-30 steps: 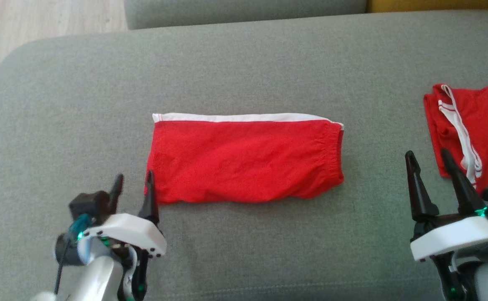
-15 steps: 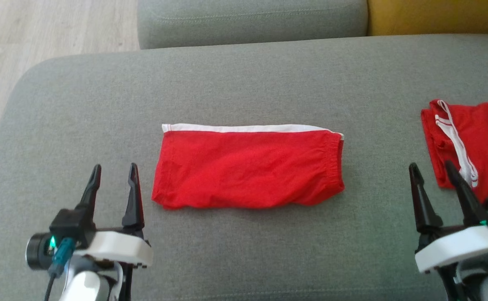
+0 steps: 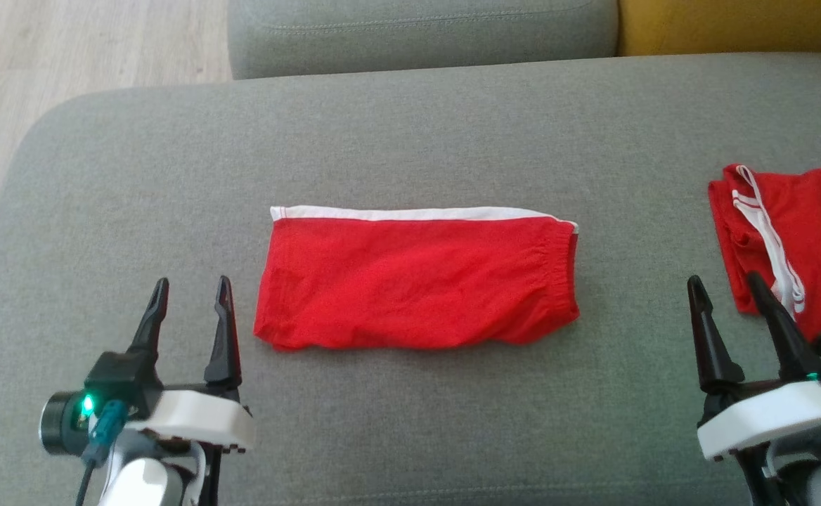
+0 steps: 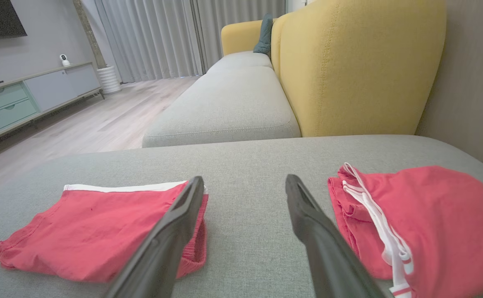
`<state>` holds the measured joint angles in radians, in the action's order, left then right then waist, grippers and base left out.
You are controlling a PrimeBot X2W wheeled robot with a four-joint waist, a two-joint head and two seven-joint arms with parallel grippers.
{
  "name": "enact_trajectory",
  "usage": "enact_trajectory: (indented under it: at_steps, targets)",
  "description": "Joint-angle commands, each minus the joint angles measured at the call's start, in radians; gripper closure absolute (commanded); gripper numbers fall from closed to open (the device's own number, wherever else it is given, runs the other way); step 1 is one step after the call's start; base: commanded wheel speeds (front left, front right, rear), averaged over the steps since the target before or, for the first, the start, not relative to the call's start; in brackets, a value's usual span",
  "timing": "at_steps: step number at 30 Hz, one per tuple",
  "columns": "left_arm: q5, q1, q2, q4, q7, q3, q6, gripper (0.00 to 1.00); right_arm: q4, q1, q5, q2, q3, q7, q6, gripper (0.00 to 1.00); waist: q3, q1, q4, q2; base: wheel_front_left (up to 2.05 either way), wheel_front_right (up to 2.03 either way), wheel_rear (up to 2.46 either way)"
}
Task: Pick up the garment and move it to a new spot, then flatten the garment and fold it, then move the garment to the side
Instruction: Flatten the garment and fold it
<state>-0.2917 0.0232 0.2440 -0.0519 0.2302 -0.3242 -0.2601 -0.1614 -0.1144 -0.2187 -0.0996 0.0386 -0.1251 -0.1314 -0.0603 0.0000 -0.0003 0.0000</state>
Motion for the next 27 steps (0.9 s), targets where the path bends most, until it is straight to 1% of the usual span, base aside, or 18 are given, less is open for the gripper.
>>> enact_trajectory:
  at_steps: [1,4,8,17,19,22,27]
  targets:
    - [0.007,0.042,0.021,0.039,0.003,0.030,-0.007,0.00,-0.044,0.033,0.004,-0.007,-0.016,-0.006,0.001,0.00,-0.004,0.0000,0.002,0.0000,0.00,0.00,0.00]
    - [0.008,0.047,0.022,0.042,0.003,0.028,-0.006,0.00,-0.043,0.036,0.003,-0.008,-0.018,-0.012,0.001,0.00,-0.014,0.0000,0.006,0.0000,0.00,0.00,0.00]
    - [0.010,0.075,0.019,0.049,0.004,0.021,-0.002,0.00,-0.017,0.055,-0.002,-0.011,-0.037,-0.039,0.001,0.00,-0.057,0.0000,0.027,0.0000,0.00,0.00,0.00]
    - [0.016,0.151,-0.011,0.031,0.019,0.003,0.013,0.00,0.143,0.195,-0.050,-0.023,-0.178,-0.124,0.001,0.00,-0.165,0.0000,0.084,0.0000,0.00,0.00,0.00]
    - [0.017,0.160,-0.016,0.025,0.022,0.001,0.016,0.00,0.189,0.221,-0.052,-0.023,-0.181,-0.150,0.001,0.00,-0.178,0.0000,0.094,0.0000,0.00,0.00,0.00]
    - [0.019,0.175,-0.024,0.015,0.025,-0.002,0.022,0.00,0.245,0.251,-0.048,-0.023,-0.156,-0.169,0.001,0.00,-0.195,0.0000,0.109,0.0000,0.00,0.00,0.00]
    - [0.026,0.196,-0.034,0.002,0.029,-0.004,0.029,0.00,0.310,0.286,-0.066,-0.021,-0.128,-0.190,0.001,0.00,-0.216,0.0000,0.124,0.0000,0.00,0.00,0.00]
